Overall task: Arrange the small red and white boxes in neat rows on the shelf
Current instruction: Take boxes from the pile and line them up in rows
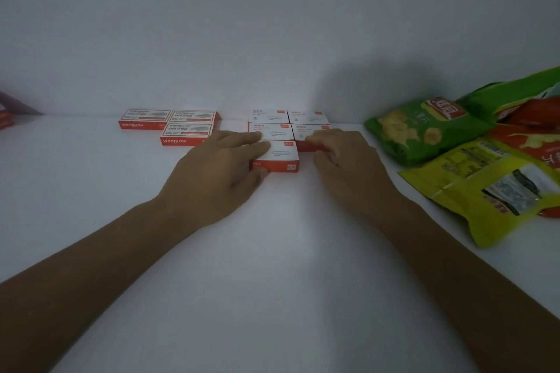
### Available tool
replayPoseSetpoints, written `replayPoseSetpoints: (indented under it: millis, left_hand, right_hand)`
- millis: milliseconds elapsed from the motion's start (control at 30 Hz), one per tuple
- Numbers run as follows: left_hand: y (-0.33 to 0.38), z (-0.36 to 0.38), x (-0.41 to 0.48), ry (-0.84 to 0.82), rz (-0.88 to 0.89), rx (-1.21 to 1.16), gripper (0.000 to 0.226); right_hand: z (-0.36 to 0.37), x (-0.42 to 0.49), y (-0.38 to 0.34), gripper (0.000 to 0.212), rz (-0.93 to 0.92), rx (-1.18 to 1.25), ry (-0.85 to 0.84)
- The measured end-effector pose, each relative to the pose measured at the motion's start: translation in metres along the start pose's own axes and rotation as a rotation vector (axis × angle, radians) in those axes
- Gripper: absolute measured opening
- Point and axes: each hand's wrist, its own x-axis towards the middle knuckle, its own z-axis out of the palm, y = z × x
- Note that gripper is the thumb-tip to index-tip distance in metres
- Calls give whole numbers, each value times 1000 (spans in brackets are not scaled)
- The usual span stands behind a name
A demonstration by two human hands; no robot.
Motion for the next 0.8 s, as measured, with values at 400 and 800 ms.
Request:
replayPoseSetpoints:
  millis: [400, 800]
  left_hand:
    - [7, -3, -3, -4, 2, 47, 38]
    - [-20, -50, -28, 53, 19, 60, 57]
  right_hand:
    - [1, -9, -5, 39, -35, -86, -34]
    - [-14, 0, -93, 31, -164, -69, 103]
